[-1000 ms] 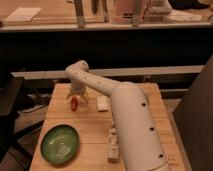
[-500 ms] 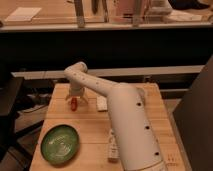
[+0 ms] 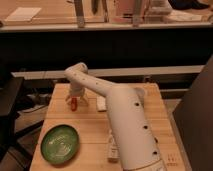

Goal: Place the pepper in the ceramic cup

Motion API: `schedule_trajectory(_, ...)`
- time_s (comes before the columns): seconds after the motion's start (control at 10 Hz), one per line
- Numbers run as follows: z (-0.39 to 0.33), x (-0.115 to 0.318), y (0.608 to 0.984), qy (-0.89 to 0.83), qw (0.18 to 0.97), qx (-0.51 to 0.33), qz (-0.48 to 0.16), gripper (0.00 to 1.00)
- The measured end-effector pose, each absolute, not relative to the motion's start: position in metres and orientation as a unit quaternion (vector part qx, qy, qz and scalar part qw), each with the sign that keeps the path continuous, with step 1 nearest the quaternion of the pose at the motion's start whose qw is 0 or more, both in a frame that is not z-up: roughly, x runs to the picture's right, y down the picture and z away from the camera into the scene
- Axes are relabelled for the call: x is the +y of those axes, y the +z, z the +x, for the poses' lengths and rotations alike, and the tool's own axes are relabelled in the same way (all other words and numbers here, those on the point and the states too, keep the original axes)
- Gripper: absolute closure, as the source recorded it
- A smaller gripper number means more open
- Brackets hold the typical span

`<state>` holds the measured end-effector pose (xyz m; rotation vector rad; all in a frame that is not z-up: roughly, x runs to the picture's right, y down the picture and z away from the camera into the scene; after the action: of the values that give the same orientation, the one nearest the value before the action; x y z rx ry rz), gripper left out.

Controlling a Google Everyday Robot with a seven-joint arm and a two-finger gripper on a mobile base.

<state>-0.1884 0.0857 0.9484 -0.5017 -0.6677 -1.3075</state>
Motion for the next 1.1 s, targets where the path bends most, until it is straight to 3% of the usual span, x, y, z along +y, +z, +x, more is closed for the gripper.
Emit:
schedule_trajectory(0.3,-0.1878,0.0860,0.9482,-0.590,0.712,-0.303,-0.229,0.24)
schedule_trajectory(0.6,-0.1864,0.0858,0.9478,-0.590,0.711,-0.305,-0.231,0.34)
schedule_trajectory(0.9,-0.1852,0.0849,0.9460,-0.589,0.710,-0.307,-0.233,0.35)
schedule_trajectory(1.1,-0.1824,0.0838,0.9456,-0.588,0.711,-0.307,-0.234,0.47)
